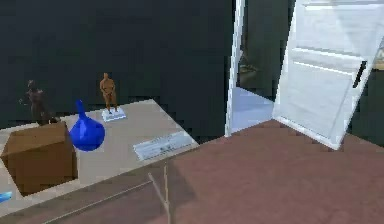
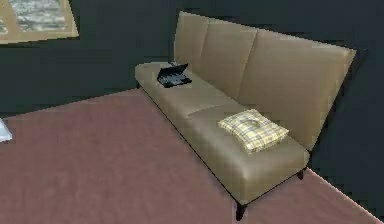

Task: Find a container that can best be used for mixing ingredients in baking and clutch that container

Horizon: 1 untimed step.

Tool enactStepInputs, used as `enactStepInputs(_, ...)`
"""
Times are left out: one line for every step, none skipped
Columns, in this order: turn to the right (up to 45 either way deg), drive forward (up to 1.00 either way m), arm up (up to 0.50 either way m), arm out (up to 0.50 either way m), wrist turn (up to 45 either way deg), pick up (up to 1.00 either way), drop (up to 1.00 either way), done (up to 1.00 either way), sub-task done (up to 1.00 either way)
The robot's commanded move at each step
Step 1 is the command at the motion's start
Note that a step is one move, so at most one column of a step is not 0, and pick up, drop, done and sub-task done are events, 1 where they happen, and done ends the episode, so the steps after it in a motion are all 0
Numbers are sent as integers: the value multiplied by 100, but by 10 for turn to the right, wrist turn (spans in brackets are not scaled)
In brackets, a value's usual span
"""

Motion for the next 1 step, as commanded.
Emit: enactStepInputs(-450,0,0,0,0,0,0,0,0)
